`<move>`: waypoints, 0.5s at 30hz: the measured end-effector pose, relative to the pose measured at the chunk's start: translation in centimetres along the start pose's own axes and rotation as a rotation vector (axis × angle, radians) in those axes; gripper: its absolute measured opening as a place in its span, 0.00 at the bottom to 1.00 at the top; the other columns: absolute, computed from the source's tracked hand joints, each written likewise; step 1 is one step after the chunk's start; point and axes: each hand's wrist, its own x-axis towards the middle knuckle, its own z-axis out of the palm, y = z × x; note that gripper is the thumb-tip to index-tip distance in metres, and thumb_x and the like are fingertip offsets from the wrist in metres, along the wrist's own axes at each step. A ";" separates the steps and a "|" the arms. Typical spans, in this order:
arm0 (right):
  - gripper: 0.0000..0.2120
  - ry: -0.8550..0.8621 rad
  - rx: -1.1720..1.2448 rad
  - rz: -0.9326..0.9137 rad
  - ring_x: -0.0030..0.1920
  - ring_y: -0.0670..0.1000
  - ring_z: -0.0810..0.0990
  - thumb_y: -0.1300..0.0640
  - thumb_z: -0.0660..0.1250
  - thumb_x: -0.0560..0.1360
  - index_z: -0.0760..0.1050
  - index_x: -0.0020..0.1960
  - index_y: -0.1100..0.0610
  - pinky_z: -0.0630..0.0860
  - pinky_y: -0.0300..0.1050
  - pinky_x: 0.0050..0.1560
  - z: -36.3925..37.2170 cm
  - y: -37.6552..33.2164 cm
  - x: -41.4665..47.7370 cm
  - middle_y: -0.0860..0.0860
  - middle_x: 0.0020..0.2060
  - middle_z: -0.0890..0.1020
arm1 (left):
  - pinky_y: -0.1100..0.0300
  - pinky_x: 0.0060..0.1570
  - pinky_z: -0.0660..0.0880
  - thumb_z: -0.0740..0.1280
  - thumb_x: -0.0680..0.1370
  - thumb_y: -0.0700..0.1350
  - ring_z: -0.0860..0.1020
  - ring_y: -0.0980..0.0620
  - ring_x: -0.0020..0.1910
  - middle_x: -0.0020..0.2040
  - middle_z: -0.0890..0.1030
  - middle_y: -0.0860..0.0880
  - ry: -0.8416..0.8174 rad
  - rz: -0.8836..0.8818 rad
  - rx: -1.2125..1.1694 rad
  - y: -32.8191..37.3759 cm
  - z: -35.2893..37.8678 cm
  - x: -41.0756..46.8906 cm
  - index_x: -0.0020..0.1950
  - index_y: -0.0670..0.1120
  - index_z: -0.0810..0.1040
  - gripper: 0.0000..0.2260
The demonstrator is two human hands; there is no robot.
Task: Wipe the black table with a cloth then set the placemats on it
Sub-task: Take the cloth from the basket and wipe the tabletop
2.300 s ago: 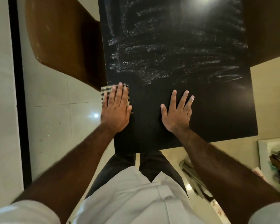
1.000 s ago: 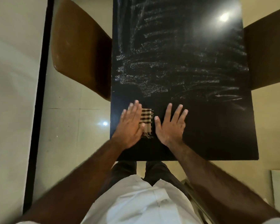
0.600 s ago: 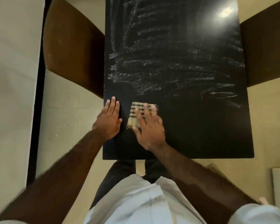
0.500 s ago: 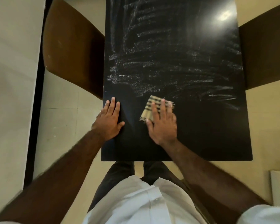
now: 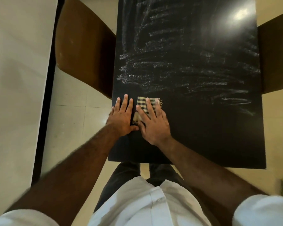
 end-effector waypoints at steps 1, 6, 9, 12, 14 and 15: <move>0.37 0.004 -0.005 0.014 0.88 0.64 0.36 0.35 0.54 0.87 0.40 0.89 0.38 0.52 0.68 0.86 0.0 1.0 -1.0 0.51 0.89 0.34 | 0.35 0.85 0.45 0.76 0.76 0.68 0.31 0.39 0.87 0.87 0.27 0.48 -0.004 -0.011 -0.007 0.2 -0.2 0.1 0.88 0.50 0.31 0.62; 0.40 0.041 -0.004 0.238 0.89 0.65 0.39 0.35 0.56 0.86 0.39 0.90 0.42 0.55 0.68 0.85 -0.5 4.4 -2.8 0.52 0.89 0.36 | 0.36 0.85 0.46 0.78 0.75 0.66 0.32 0.38 0.87 0.87 0.26 0.48 -0.020 -0.050 0.007 0.8 -0.8 0.2 0.88 0.50 0.30 0.64; 0.41 0.103 0.012 0.317 0.88 0.67 0.41 0.35 0.57 0.86 0.45 0.91 0.49 0.58 0.69 0.83 -0.9 3.0 -0.1 0.55 0.90 0.41 | 0.35 0.85 0.46 0.79 0.75 0.65 0.31 0.38 0.87 0.86 0.26 0.48 -0.023 -0.053 -0.005 0.9 -0.8 0.5 0.88 0.51 0.30 0.65; 0.40 0.091 0.027 0.220 0.88 0.68 0.40 0.36 0.56 0.86 0.45 0.91 0.49 0.55 0.69 0.84 -1.2 0.6 3.4 0.55 0.90 0.40 | 0.34 0.84 0.47 0.81 0.74 0.64 0.31 0.38 0.87 0.87 0.26 0.49 -0.002 -0.045 -0.021 0.7 -0.7 0.6 0.88 0.51 0.31 0.66; 0.38 0.063 0.027 0.142 0.88 0.67 0.38 0.35 0.53 0.87 0.44 0.91 0.48 0.52 0.68 0.85 -1.3 -1.0 4.9 0.54 0.90 0.39 | 0.34 0.84 0.48 0.81 0.73 0.64 0.31 0.39 0.87 0.87 0.27 0.49 0.015 -0.039 -0.038 0.6 -0.6 0.4 0.89 0.50 0.32 0.66; 0.38 0.048 0.030 0.112 0.88 0.66 0.37 0.35 0.53 0.87 0.44 0.91 0.47 0.51 0.67 0.86 -1.2 -1.5 5.3 0.53 0.90 0.39 | 0.34 0.84 0.48 0.81 0.72 0.65 0.31 0.39 0.87 0.88 0.28 0.49 0.019 -0.038 -0.050 0.5 -0.6 0.4 0.89 0.50 0.32 0.66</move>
